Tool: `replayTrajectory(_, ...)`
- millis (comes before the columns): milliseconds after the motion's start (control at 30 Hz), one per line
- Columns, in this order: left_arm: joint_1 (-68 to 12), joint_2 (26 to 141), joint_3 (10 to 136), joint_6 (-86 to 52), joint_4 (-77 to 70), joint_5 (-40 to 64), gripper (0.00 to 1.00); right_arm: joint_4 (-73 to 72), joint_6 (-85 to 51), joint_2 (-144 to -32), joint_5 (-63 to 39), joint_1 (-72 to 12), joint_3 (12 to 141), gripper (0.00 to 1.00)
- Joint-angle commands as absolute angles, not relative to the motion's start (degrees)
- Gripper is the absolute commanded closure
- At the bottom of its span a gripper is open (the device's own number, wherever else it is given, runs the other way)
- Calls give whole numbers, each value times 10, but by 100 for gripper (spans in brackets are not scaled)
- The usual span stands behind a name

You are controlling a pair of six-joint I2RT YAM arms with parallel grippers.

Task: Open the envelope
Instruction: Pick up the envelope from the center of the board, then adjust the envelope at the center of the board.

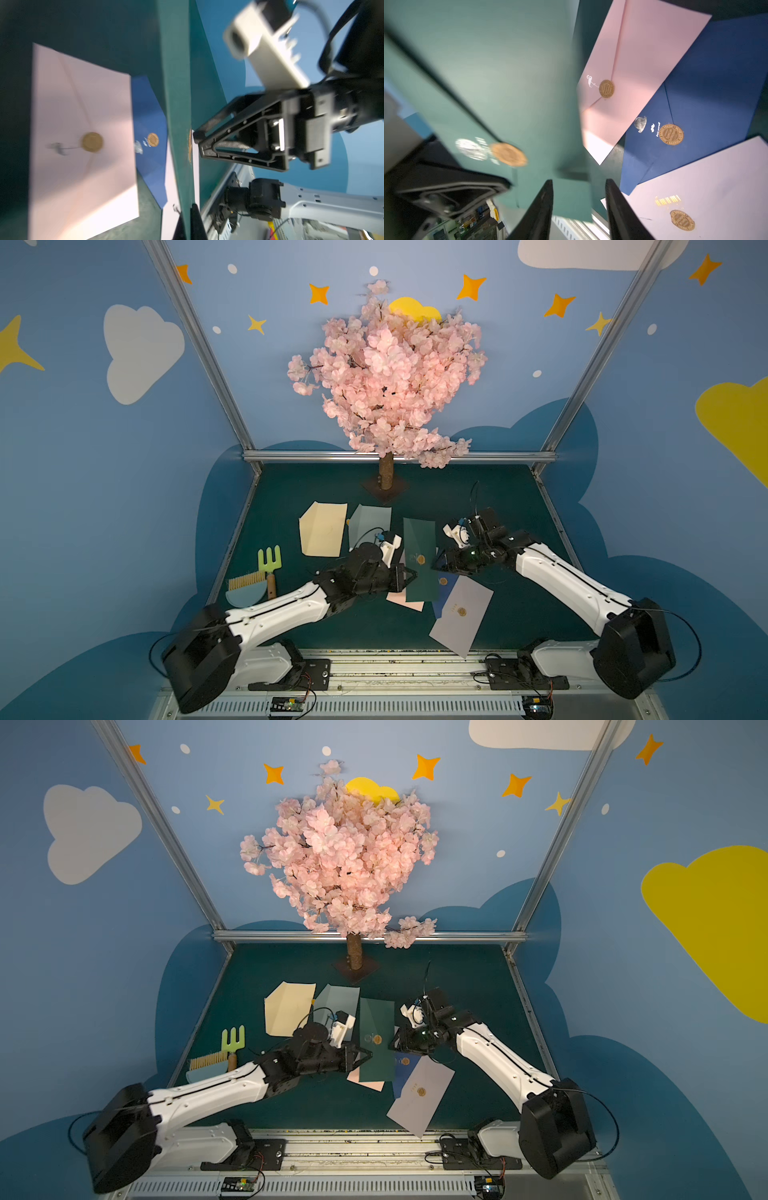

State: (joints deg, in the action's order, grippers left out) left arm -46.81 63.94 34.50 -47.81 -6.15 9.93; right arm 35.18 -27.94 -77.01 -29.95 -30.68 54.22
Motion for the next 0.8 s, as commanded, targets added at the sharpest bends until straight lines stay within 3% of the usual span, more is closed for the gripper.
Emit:
replayTrajectory(0,-438,506,323,-436,112,-32,97,322,-296,-798,-301,-319,549,58)
replayTrajectory(133,-381,371,316,-420,230,-36,97,309,-286,-887,-304,-343,603,58)
replayTrajectory(300,-356,288,301,-426,299,-26,97,307,-279,-1045,-306,-374,720,60)
replayTrajectory(567,-356,273,288,-431,296,-24,97,355,-267,-1206,-301,-402,878,60)
replayTrajectory(767,-351,296,294,-420,282,-11,97,356,-264,-1214,-277,-405,844,60)
